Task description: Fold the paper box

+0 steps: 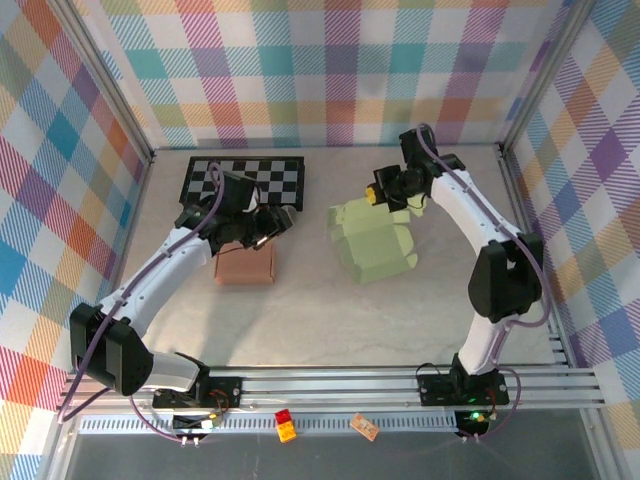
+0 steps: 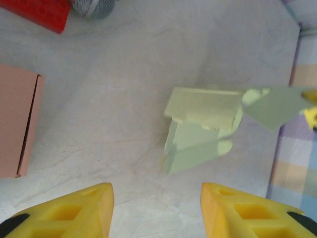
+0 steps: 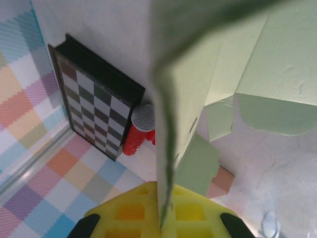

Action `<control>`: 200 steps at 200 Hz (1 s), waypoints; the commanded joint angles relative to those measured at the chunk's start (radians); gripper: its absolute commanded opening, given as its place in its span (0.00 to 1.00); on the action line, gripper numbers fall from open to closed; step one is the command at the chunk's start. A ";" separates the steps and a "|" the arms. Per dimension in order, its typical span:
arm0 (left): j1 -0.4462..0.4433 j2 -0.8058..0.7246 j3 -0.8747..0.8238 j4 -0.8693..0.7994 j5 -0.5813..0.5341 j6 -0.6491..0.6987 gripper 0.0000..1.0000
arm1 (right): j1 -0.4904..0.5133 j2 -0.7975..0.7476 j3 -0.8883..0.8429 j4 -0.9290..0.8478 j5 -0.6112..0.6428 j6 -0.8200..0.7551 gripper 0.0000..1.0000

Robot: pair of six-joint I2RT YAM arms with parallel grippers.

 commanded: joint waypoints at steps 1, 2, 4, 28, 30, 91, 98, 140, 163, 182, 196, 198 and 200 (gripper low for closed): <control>0.009 0.003 -0.049 -0.009 0.032 0.110 0.47 | 0.004 -0.014 -0.091 0.219 -0.127 -0.109 0.00; 0.009 0.003 -0.052 -0.007 0.030 0.112 0.47 | 0.005 -0.015 -0.099 0.231 -0.131 -0.110 0.00; 0.009 0.002 -0.056 -0.004 0.027 0.115 0.47 | 0.003 -0.018 -0.118 0.255 -0.137 -0.110 0.00; 0.009 0.009 -0.107 0.055 0.016 0.158 0.44 | -0.001 -0.047 -0.305 0.512 -0.170 -0.126 0.00; 0.009 0.011 -0.110 0.059 0.015 0.162 0.44 | -0.002 -0.047 -0.310 0.515 -0.172 -0.132 0.00; 0.009 0.108 -0.159 0.168 0.059 0.252 0.40 | -0.002 -0.011 -0.349 0.526 -0.210 -0.278 0.00; 0.009 0.116 -0.167 0.189 0.066 0.264 0.40 | -0.003 -0.009 -0.355 0.538 -0.214 -0.286 0.00; 0.009 0.190 -0.165 0.280 0.098 0.377 0.38 | -0.003 0.016 -0.363 0.542 -0.236 -0.372 0.00; 0.009 0.252 -0.137 0.277 0.119 0.425 0.38 | -0.002 0.030 -0.384 0.560 -0.243 -0.388 0.00; 0.009 0.288 -0.121 0.278 0.127 0.445 0.37 | -0.002 0.041 -0.393 0.571 -0.239 -0.401 0.00; 0.009 0.305 -0.115 0.287 0.135 0.455 0.38 | -0.003 0.049 -0.396 0.595 -0.238 -0.406 0.00; 0.009 0.307 -0.114 0.289 0.137 0.456 0.38 | -0.003 0.052 -0.396 0.595 -0.238 -0.408 0.00; 0.009 0.308 -0.114 0.290 0.137 0.456 0.38 | -0.002 0.053 -0.394 0.595 -0.238 -0.410 0.00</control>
